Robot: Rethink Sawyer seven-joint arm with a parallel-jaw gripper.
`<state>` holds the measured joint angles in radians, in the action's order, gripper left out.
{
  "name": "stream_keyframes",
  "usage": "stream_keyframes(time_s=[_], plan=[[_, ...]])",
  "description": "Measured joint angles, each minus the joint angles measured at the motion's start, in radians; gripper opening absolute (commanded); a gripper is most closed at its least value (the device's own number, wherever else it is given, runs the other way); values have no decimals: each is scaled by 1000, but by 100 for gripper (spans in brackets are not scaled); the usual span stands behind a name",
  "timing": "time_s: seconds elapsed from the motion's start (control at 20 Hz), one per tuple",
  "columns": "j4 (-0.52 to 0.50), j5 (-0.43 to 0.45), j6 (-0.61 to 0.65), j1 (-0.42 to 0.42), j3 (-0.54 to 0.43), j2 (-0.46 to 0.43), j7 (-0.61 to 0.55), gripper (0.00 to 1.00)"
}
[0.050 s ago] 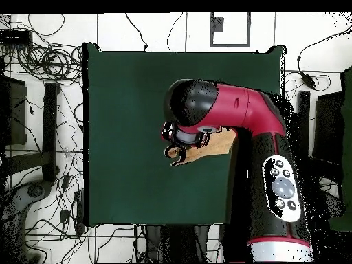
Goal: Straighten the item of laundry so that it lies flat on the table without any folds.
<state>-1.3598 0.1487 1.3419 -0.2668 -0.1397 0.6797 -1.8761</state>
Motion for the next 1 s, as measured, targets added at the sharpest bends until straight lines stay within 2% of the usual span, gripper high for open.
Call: stream_keyframes(time_s=[0.4,0.65,1.0], plan=[[13,0,50,-5,-2,35,0,0],[30,0,122,-19,-3,36,0,0],[31,-4,155,-38,-3,41,0,0]])
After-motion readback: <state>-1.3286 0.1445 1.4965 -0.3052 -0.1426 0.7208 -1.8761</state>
